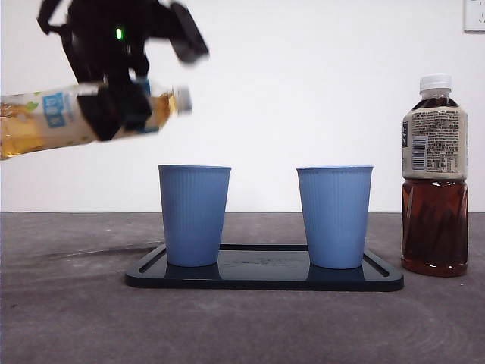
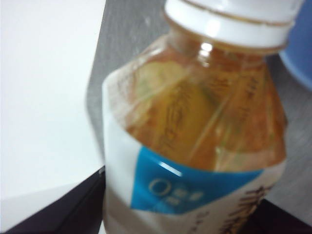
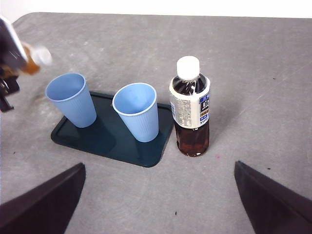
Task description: Pour the drink into the cup
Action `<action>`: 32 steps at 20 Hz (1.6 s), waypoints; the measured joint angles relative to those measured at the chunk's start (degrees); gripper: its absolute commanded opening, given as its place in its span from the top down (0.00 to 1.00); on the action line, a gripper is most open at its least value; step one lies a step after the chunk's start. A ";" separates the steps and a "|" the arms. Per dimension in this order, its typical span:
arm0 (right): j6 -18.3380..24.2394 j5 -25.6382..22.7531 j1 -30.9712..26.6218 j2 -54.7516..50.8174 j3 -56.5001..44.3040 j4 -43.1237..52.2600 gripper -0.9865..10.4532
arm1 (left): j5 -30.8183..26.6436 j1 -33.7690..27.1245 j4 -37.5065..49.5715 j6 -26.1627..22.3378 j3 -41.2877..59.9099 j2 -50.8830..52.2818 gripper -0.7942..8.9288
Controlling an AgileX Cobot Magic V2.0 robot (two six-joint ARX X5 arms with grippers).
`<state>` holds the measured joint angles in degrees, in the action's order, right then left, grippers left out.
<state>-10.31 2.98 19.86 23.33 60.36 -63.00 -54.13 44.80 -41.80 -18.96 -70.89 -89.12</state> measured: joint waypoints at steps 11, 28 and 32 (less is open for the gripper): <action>0.00 0.02 0.00 0.00 0.00 0.00 0.49 | 8.85 -1.81 5.18 34.84 5.35 18.43 0.67; -0.04 0.02 0.00 0.00 0.00 0.02 0.49 | 28.74 -11.85 50.86 37.46 36.70 22.73 0.70; -0.28 0.02 0.00 0.00 0.00 0.11 0.49 | 31.80 -14.82 56.52 34.86 36.70 17.51 0.70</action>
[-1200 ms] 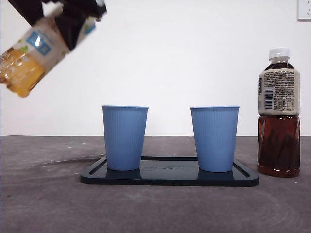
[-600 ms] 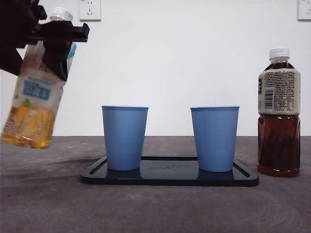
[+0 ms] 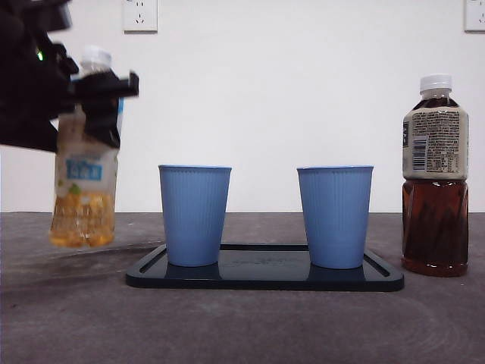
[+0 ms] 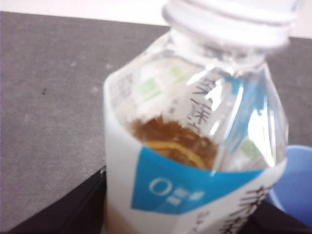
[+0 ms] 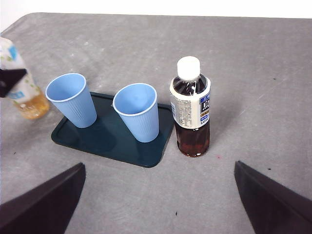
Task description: Pour the drink into the cup
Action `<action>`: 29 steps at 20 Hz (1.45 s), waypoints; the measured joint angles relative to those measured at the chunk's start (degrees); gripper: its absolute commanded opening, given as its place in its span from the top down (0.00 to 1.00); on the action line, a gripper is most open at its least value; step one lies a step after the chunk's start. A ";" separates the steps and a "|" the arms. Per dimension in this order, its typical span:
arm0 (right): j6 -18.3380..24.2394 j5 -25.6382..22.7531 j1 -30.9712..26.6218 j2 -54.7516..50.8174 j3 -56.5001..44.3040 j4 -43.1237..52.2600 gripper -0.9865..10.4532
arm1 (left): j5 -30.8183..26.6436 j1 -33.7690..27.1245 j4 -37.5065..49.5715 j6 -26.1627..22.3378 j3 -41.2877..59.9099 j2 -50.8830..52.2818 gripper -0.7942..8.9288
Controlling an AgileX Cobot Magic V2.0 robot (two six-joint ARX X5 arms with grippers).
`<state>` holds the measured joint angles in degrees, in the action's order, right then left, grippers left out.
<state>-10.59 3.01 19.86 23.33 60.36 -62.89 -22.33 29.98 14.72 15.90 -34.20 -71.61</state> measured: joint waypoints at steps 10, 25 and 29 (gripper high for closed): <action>-0.79 -0.04 0.00 0.00 0.00 0.13 0.49 | 1.33 -1.60 4.85 -1.40 0.09 -6.10 0.70; -1.70 -0.04 0.00 0.00 0.00 0.13 0.49 | 1.46 -1.62 4.20 -0.11 0.09 -6.10 0.59; -1.70 -0.07 0.00 0.00 0.00 0.13 0.49 | 1.60 -1.57 4.20 -0.09 0.09 -6.05 0.49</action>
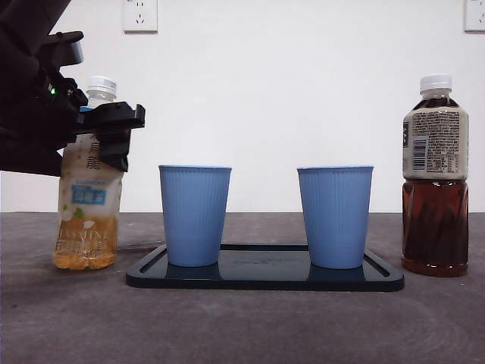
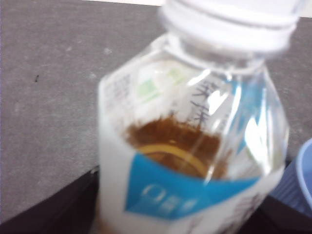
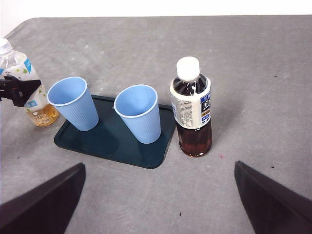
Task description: Pour the drink into the cup
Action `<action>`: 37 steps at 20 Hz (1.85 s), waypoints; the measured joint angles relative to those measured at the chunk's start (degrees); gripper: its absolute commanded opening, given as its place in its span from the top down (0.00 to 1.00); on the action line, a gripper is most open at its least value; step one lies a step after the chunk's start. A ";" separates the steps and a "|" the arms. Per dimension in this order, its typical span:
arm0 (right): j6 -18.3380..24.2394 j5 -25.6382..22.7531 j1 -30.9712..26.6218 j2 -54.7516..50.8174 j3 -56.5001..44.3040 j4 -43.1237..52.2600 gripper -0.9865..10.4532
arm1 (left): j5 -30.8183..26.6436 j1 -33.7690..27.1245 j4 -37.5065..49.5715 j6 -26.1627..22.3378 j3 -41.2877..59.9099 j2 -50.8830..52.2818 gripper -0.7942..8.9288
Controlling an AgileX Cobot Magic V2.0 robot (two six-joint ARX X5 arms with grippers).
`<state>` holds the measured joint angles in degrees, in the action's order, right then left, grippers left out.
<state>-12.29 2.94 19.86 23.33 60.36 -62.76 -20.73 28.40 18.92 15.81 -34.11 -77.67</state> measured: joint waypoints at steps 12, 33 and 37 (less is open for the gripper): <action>0.00 -1.29 0.00 0.00 0.00 0.00 0.49 | 0.17 0.37 -9.81 0.00 -0.02 14.34 0.43; 1.88 6.08 0.00 0.00 0.00 0.00 0.90 | 23.47 0.98 -46.97 0.13 -5.79 55.47 0.90; 1.97 6.08 0.00 0.00 0.00 0.00 0.90 | 23.47 0.98 -46.97 0.13 -5.79 55.49 0.90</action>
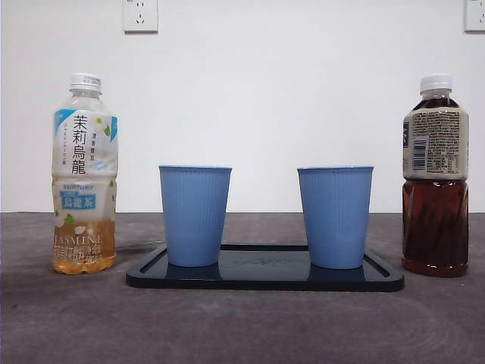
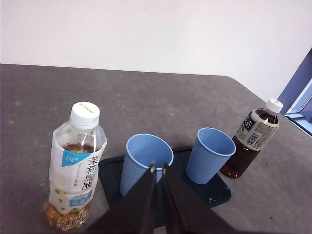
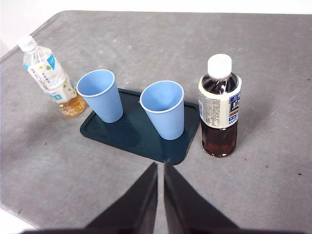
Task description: Pour the drink into the cup
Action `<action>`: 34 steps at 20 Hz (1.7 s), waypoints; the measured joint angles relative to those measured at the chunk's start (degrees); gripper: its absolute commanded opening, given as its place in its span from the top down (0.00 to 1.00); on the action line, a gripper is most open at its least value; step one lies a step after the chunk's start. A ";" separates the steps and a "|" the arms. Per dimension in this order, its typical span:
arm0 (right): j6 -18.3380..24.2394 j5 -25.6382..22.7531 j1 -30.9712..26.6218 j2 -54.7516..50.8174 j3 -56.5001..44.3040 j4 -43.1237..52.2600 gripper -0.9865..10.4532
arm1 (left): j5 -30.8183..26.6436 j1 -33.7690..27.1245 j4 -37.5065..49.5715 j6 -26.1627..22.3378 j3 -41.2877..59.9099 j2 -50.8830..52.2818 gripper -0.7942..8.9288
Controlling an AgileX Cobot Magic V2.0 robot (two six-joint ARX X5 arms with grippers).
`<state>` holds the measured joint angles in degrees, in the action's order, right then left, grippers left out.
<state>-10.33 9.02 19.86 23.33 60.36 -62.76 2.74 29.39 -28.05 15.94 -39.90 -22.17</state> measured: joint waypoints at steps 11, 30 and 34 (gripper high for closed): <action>0.00 -0.02 0.00 0.00 0.00 0.02 0.90 | 0.96 -17.18 14.36 -4.33 19.26 10.69 0.90; 0.00 0.00 0.00 0.00 0.00 0.02 0.90 | 0.50 -28.74 17.79 -15.17 38.05 21.88 0.90; 0.00 0.00 0.00 0.00 0.00 0.02 0.90 | 0.50 -28.74 17.79 -15.21 38.05 21.88 0.90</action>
<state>-10.33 9.02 19.86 23.33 60.36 -62.74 3.25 0.64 -10.26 0.73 -1.85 -0.30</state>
